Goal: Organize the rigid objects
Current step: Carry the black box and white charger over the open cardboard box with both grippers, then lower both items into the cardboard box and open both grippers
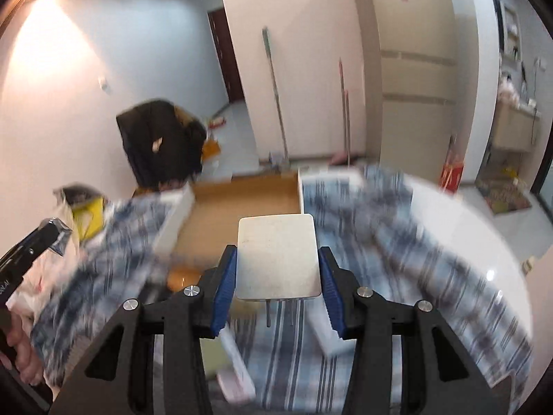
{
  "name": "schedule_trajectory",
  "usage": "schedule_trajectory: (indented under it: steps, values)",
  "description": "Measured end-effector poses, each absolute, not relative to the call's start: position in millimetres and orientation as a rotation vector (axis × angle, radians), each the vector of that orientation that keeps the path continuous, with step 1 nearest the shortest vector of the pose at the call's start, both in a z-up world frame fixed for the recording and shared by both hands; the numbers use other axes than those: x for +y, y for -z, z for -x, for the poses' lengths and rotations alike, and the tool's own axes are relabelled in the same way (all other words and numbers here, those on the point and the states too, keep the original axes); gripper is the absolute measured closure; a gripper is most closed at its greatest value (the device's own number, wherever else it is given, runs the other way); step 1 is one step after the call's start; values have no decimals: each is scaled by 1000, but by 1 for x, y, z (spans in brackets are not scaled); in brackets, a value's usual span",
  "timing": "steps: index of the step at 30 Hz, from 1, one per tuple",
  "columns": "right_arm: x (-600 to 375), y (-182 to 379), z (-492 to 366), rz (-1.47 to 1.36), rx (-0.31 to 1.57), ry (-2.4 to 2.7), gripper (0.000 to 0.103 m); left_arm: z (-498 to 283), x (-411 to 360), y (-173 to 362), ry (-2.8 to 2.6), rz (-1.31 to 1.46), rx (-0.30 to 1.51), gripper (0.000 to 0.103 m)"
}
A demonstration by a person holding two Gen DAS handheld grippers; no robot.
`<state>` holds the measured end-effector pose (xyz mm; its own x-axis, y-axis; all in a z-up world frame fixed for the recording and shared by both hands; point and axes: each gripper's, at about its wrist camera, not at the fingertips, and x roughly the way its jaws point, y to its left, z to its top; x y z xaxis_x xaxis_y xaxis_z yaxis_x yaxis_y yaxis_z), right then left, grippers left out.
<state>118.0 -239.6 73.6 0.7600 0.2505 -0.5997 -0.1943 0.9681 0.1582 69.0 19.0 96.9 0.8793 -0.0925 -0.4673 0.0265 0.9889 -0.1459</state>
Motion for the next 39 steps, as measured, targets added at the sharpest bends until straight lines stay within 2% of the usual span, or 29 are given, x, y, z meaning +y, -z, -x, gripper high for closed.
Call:
schedule_trajectory:
  steps: [4,7,11,13,17,25,29,39]
  values:
    - [-235,-99,-150,-201,577,-305,58,-93,6,-128,41,132,379,61]
    - [-230,-100,-174,-230,593,-311,58,-119,3,-135,56,151,377,61]
    - [-215,-96,-210,-237,619,-280,58,-167,8,-119,137,168,412,61]
    - [-205,-85,-229,-220,650,-261,58,-181,15,-98,81,183,347,61]
    - [-192,-45,-256,-190,723,-280,58,-222,26,-47,135,227,480,61]
    - [-181,43,-289,-85,959,-280,58,-291,25,41,127,209,882,61]
    - [-185,58,-292,-100,1018,-271,58,-287,20,55,105,176,912,61]
    - [-181,63,-292,-58,1011,-274,58,-291,23,59,98,181,919,58]
